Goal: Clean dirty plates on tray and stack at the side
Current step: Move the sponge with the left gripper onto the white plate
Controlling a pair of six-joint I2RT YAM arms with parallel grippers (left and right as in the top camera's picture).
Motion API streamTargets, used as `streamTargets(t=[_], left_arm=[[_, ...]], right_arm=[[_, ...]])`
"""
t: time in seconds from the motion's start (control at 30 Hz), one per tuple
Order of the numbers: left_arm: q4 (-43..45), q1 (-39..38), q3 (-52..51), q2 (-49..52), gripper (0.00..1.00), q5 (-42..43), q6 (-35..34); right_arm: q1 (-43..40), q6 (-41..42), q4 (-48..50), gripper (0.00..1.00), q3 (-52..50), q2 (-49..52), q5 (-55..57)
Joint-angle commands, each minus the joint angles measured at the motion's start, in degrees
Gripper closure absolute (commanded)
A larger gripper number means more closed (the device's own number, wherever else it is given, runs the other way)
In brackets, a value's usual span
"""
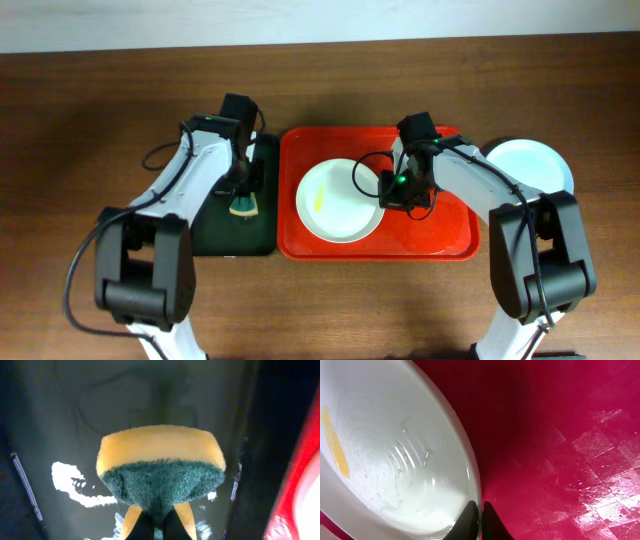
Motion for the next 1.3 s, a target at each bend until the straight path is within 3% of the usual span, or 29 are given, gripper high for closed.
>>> streamTargets(t=[0.0,0.23,0.63,0.77,0.87,1.27], left_arm=[[1.6,0.2,-1.4,2.5,1.00,-0.8,-0.1],[5.5,0.2,-1.5,4.0,1.00,-0.8,-0.1],[3.3,0.6,3.8,-3.4,1.00,-0.8,-0.1],[-1.4,0.8,8.5,-4.0,1.00,-0.8,-0.1],[-5.5,0.8,12.1,-4.0,1.00,-0.8,-0.1],[-6.2,-1.0,13.0,-4.0,1.00,11.1,-0.2]], right_arm=[[0.4,0.3,0.0,0.93,-0.5,-0.7,0.4],[0.4,0.3,0.0,0.92,-0.5,-0.7,0.4],[0.4,0.3,0.0,0.86,-0.5,-0.7,0.3],[0.4,0.3,0.0,0.84,-0.5,-0.7,0.3],[0.4,0.5,0.0,0.96,-0.5,-0.7,0.3],[0.4,1.4,0.2,0.96,-0.5,-0.7,-1.2]])
